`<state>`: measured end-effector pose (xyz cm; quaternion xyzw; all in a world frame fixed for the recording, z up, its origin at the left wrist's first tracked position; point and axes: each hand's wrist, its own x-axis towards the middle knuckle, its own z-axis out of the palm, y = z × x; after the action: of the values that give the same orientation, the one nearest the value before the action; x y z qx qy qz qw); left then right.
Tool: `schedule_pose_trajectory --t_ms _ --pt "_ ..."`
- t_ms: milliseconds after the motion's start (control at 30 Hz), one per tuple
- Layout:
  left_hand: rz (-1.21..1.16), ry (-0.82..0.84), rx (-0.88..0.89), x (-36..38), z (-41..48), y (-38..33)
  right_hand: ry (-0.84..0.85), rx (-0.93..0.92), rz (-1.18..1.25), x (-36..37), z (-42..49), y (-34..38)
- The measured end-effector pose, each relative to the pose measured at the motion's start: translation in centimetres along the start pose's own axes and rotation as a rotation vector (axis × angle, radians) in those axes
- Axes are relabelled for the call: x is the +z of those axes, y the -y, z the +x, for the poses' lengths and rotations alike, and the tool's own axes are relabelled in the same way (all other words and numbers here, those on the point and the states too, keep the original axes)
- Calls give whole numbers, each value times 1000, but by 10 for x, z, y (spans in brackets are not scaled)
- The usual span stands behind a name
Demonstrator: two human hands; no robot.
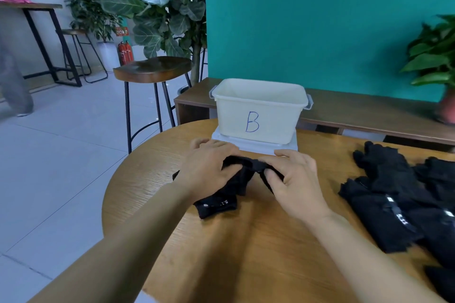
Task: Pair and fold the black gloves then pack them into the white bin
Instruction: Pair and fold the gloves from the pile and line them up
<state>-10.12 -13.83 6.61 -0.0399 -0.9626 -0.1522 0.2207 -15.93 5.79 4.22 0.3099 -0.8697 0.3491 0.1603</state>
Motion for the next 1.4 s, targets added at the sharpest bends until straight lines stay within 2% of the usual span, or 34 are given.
schedule_pose_trajectory --t_ms 133,200,267,367,433,533,600,867,1000,1167,1267,1400 --pt "-131 4 -13 -19 -3 -47 108 139 -8 -42 -25 15" --pt "-246 54 -24 -26 -5 -68 68 149 40 -57 -33 20" --pt "-459 168 -116 -31 -8 -83 43 208 183 -75 -38 21" --pt "-729 232 -199 -34 -17 -100 62 339 469 -104 -51 23" --pt "-801 250 -222 -35 -24 -112 80 367 558 -119 -60 24" --pt "-846 258 -267 -33 -31 -125 204 400 672 -130 -76 19" --pt "-833 276 -276 -33 -36 -130 250 412 652 -135 -83 16" --pt "-845 442 -198 -38 -42 -133 260 366 608 -148 -89 6" --pt "-812 325 -200 -28 -34 -136 258 358 512 -143 -81 0" --pt "-618 173 -124 -5 -15 -125 164 332 259 -127 -59 -22" --pt "-454 63 -50 5 -10 -117 42 160 104 -126 -56 -23" --pt "-206 40 124 39 -37 -100 87 -21 -150 -112 -87 -33"
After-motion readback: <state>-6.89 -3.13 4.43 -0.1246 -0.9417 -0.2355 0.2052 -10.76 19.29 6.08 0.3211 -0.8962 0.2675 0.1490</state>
